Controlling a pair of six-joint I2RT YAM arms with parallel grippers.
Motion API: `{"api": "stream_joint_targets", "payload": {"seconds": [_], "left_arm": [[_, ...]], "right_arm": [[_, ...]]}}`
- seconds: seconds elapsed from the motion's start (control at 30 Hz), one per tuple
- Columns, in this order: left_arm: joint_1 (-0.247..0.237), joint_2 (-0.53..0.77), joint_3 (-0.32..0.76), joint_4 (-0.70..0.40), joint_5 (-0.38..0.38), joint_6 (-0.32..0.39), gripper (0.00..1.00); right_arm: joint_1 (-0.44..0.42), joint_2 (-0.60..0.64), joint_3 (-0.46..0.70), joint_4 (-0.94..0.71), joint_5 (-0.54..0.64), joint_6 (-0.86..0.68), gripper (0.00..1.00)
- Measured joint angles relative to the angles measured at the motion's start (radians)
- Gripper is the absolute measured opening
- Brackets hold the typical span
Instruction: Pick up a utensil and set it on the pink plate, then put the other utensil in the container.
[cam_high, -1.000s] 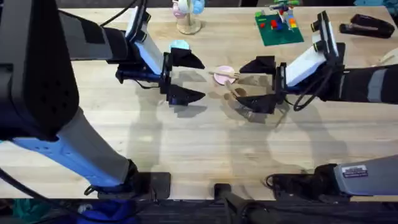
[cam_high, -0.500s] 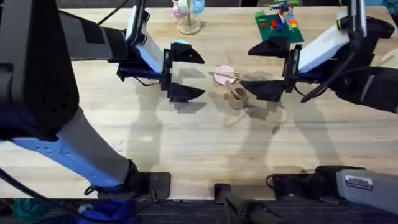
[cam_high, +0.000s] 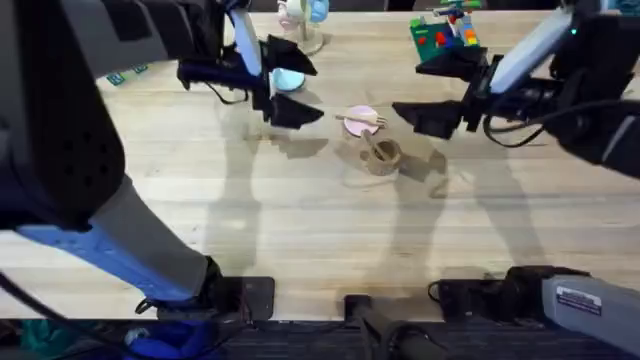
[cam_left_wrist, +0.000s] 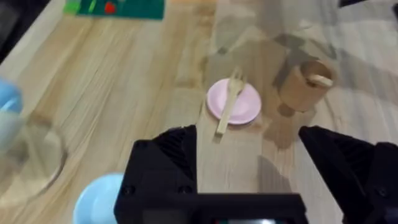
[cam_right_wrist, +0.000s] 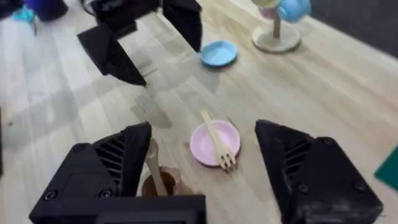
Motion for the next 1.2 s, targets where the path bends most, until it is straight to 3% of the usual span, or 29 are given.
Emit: {"api": "stream_joint_targets", "payload": {"seconds": [0.17, 0.4, 0.67, 0.87, 1.2], "left_arm": [[0.000, -0.100, 0.056, -0.032, -0.146, -0.180, 0.996], [0.000, -0.341, 0.106, -0.114, -0.373, -0.462, 0.996], [0.000, -0.551, 0.106, -0.285, -0.607, -0.699, 0.995], [0.000, -0.636, 0.106, -0.391, -0.697, -0.806, 0.995], [0.000, -0.696, 0.106, -0.504, -0.735, -0.849, 0.995]], "right_arm": [[-0.013, -0.002, 0.110, -0.216, 0.085, 0.049, 0.996], [-0.042, -0.003, 0.294, -0.550, 0.251, 0.071, 0.996], [-0.061, -0.003, 0.468, -0.869, 0.453, 0.075, 0.995], [-0.062, -0.003, 0.571, -1.041, 0.623, 0.093, 0.996], [-0.062, -0.011, 0.631, -1.197, 0.727, 0.141, 0.995]]}}
